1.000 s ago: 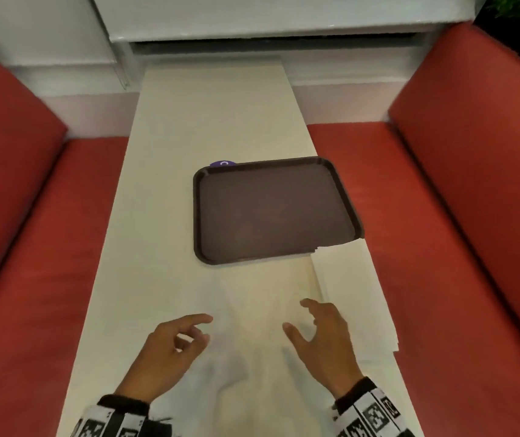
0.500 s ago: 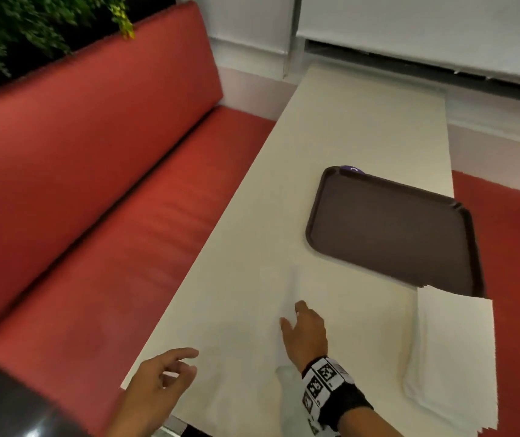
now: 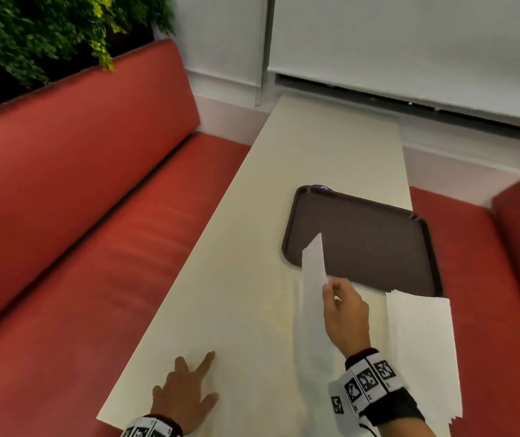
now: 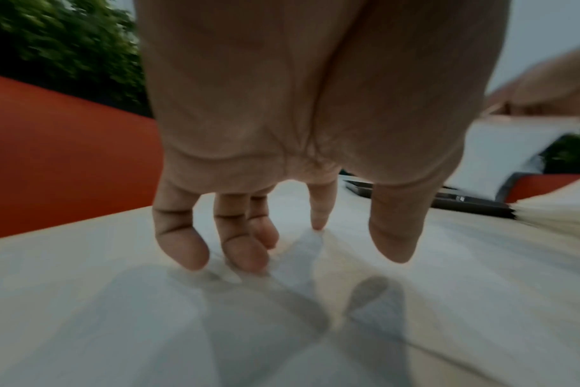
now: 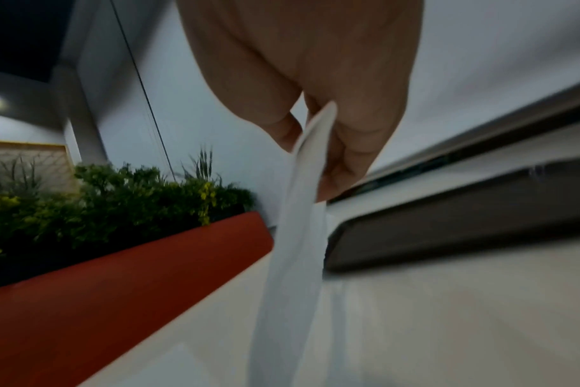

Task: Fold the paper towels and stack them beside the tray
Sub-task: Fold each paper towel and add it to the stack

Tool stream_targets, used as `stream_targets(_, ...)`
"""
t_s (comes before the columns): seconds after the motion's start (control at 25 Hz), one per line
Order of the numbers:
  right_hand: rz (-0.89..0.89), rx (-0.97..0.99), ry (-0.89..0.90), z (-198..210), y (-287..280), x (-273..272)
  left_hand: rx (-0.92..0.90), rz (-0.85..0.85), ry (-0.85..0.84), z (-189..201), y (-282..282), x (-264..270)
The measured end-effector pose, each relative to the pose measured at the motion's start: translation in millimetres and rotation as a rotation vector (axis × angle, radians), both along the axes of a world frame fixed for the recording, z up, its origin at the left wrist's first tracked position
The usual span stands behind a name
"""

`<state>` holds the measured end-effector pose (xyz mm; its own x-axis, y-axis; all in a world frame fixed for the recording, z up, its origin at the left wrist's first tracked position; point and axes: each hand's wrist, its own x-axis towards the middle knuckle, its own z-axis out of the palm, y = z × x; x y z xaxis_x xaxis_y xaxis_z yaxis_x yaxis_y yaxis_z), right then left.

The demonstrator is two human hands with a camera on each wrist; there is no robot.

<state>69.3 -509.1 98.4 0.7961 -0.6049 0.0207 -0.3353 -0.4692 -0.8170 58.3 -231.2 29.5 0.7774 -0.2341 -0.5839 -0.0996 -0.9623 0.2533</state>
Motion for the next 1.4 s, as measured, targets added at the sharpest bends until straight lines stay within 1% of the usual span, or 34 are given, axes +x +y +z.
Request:
stream_targets(0.08, 0.020, 0.070, -0.072, 26, -17, -6, 0.056, -0.076, -0.017, 2, -21, 11)
stream_targets(0.16, 0.039, 0.241, -0.135, 49, -29, -15, 0.086, -0.122, 0.006, 8, -42, 23)
stream_targets(0.2, 0.041, 0.333, -0.165, 61, -34, -20, 0.052, -0.107, 0.009, 16, -54, 32)
stream_targets(0.24, 0.043, 0.424, -0.194, 70, -38, -26, -0.059, -0.067, -0.002, 26, -67, 40)
stream_targets(0.28, 0.050, 0.515, -0.223, 79, -41, -32, -0.289, 0.034, 0.015, 40, -83, 48)
stream_targets(0.32, 0.059, 0.599, -0.241, 85, -43, -36, -0.573, 0.191, 0.118, 59, -99, 53)
stream_targets(0.36, 0.057, 0.658, -0.248, 88, -45, -41, -0.822, 0.306, 0.334, 80, -118, 54)
stream_targets(0.4, 0.052, 0.683, -0.245, 88, -47, -46, -1.020, 0.365, 0.578, 102, -135, 53)
stream_targets(0.44, 0.044, 0.668, -0.230, 86, -48, -50, -1.141, 0.377, 0.710, 119, -150, 52)
stream_targets(0.48, 0.039, 0.623, -0.204, 82, -48, -54, -1.211, 0.338, 0.722, 130, -161, 52)
stream_targets(0.52, 0.029, 0.559, -0.171, 79, -50, -59, -1.231, 0.280, 0.649, 135, -171, 52)
stream_targets(0.6, -0.001, 0.477, -0.102, 73, -53, -71, -1.173, 0.175, 0.427, 132, -187, 53)
stream_targets(0.68, -0.067, 0.488, -0.074, 68, -59, -82, -1.053, 0.018, 0.299, 121, -203, 55)
stream_targets(0.72, -0.118, 0.450, -0.077, 63, -65, -88, -0.991, -0.070, 0.267, 118, -214, 53)
stream_targets(0.76, -0.179, 0.355, -0.074, 56, -74, -94, -0.951, -0.138, 0.255, 115, -223, 49)
stream_targets(0.84, -0.329, 0.115, -0.026, 39, -101, -104, -0.939, -0.207, 0.279, 107, -234, 43)
stream_targets(0.88, -0.399, 0.039, 0.018, 29, -117, -108, -0.929, -0.217, 0.287, 101, -235, 42)
stream_targets(0.92, -0.443, 0.007, 0.074, 17, -133, -112, -0.904, -0.213, 0.290, 95, -231, 43)
stream_targets(1.04, -0.494, 0.010, 0.290, -24, -172, -116, -0.791, -0.144, 0.262, 72, -207, 56)
stream_targets(1.12, -0.496, 0.036, 0.392, -50, -184, -116, -0.737, -0.070, 0.246, 59, -189, 64)
stream_targets(1.2, -0.533, 0.061, 0.428, -64, -185, -113, -0.713, -0.002, 0.249, 55, -172, 68)
stream_targets(1.28, -0.586, 0.040, 0.427, -66, -180, -111, -0.692, 0.034, 0.257, 52, -161, 67)
stream_targets(1.4, -0.550, -0.223, 0.438, -67, -168, -110, -0.651, 0.046, 0.265, 48, -148, 63)
